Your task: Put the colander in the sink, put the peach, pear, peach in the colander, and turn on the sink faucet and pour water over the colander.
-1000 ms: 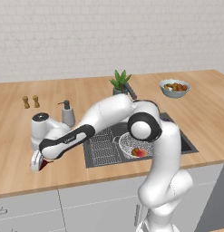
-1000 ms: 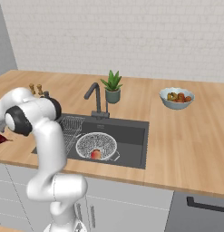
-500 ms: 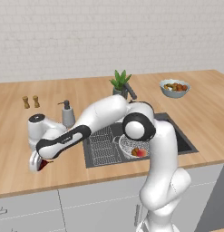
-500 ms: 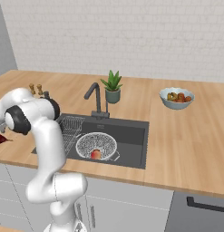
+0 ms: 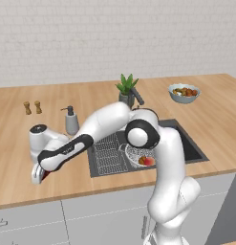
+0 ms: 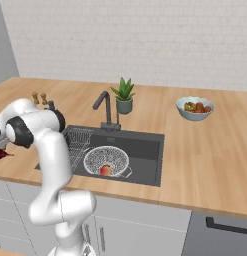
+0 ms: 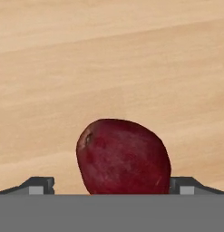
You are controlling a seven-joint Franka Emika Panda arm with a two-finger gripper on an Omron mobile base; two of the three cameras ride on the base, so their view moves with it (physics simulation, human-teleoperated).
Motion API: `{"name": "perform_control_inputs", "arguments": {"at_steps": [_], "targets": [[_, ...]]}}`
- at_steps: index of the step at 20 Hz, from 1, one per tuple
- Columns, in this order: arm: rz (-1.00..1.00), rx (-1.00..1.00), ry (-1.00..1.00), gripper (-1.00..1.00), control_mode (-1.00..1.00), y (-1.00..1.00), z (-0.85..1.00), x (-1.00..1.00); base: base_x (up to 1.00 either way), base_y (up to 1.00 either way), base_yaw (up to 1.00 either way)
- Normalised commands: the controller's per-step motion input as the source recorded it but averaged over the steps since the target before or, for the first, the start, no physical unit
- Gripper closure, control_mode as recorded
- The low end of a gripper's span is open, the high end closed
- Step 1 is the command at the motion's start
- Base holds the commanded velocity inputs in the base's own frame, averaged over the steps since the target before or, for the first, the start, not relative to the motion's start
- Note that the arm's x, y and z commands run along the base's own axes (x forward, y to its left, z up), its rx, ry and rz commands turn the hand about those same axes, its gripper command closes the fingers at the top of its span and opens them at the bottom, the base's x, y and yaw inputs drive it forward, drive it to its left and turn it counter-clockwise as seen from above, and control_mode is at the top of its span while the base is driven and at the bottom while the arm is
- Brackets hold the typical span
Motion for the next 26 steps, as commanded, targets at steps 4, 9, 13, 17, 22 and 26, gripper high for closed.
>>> {"name": "perform_control_inputs", "arguments": {"at_steps": [4, 9, 13, 17, 22, 26], "targets": [[0.08, 0.0, 0.0, -1.0, -1.0, 0.03, -0.2, 0.07, 0.0, 0.0, 0.0], [0.11, 0.0, 0.0, -1.0, -1.0, 0.11, -0.16, 0.15, 0.0, 0.0, 0.0], [0.12, 0.01, 0.0, -1.0, -1.0, 0.19, -0.26, 0.13, 0.0, 0.0, 0.0], [0.09, 0.01, 0.0, 1.0, -1.0, 0.28, -0.25, 0.19, 0.0, 0.0, 0.0], [0.03, -0.01, 0.02, 1.0, -1.0, -0.03, -0.36, 0.1, 0.0, 0.0, 0.0], [0.0, -0.05, 0.0, 1.0, -1.0, -0.37, -0.35, 0.0, 0.0, 0.0, 0.0]]}}
